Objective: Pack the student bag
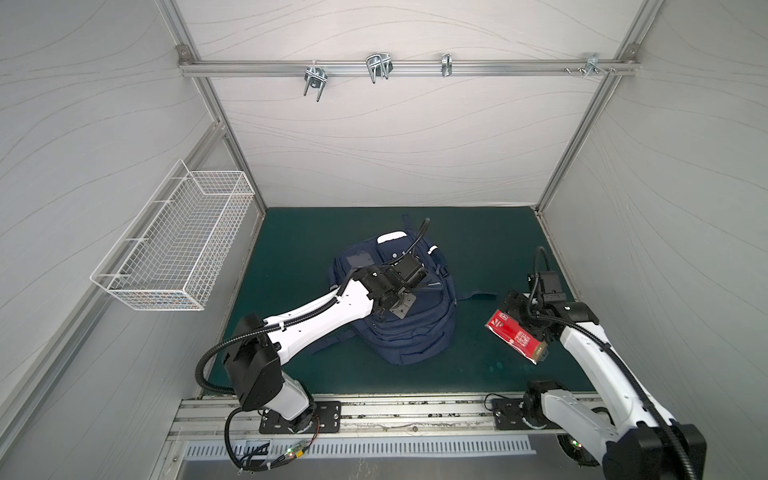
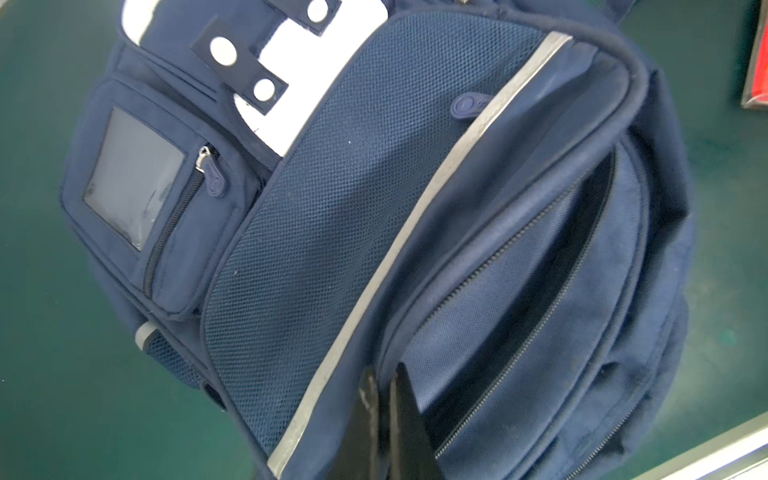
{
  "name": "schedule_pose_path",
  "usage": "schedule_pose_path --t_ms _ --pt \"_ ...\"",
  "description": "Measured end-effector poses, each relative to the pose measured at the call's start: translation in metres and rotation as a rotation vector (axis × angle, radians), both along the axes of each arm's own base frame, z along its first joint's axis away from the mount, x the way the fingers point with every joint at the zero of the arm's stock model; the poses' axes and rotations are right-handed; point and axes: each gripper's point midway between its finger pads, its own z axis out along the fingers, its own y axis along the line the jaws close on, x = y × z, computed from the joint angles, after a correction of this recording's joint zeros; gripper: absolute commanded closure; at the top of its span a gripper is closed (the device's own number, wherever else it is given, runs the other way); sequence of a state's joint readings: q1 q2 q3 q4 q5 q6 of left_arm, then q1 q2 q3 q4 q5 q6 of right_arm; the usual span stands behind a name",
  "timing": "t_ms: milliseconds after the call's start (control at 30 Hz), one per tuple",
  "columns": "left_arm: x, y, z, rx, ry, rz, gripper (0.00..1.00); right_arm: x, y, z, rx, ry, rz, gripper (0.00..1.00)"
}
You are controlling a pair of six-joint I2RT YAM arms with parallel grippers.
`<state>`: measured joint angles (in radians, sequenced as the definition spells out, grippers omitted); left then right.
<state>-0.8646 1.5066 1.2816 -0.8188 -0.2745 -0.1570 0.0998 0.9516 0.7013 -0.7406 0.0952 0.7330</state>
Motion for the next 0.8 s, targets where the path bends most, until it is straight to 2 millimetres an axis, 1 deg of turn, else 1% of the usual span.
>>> schedule_pose_path --t_ms 33,167,233,300,400,500,667,733,800 --pt "0.001 0.000 0.005 -0.013 -0.012 0.002 1.00 0.001 -0.006 0.001 -0.006 -0.002 -0.021 0.01" --pt "0.005 0.007 0.029 -0.100 -0.077 0.029 1.00 0.010 -0.027 0.004 -0.019 -0.013 -0.106 0.01" --pt "0.008 0.014 0.038 -0.168 -0.094 0.054 1.00 0.017 -0.036 -0.001 -0.017 -0.008 -0.141 0.01" --pt "0.009 0.019 0.043 -0.225 -0.093 0.076 1.00 0.024 -0.043 -0.007 -0.025 0.016 -0.152 0.01" --pt "0.009 0.020 0.046 -0.293 -0.072 0.084 1.00 0.040 -0.050 -0.015 -0.049 0.046 -0.136 0.01" --pt "0.007 0.018 0.043 -0.340 -0.053 0.083 1.00 0.052 -0.058 -0.025 -0.072 0.069 -0.127 0.01" --pt "0.006 0.014 0.038 -0.395 -0.012 0.093 1.00 0.055 -0.081 -0.049 -0.096 0.133 -0.160 0.01" --pt "0.007 0.014 0.038 -0.414 -0.006 0.099 1.00 0.058 -0.082 -0.059 -0.064 0.148 -0.152 0.02" --pt "0.008 0.013 0.039 -0.428 0.002 0.104 1.00 0.062 -0.076 -0.066 -0.011 0.145 -0.130 0.03"
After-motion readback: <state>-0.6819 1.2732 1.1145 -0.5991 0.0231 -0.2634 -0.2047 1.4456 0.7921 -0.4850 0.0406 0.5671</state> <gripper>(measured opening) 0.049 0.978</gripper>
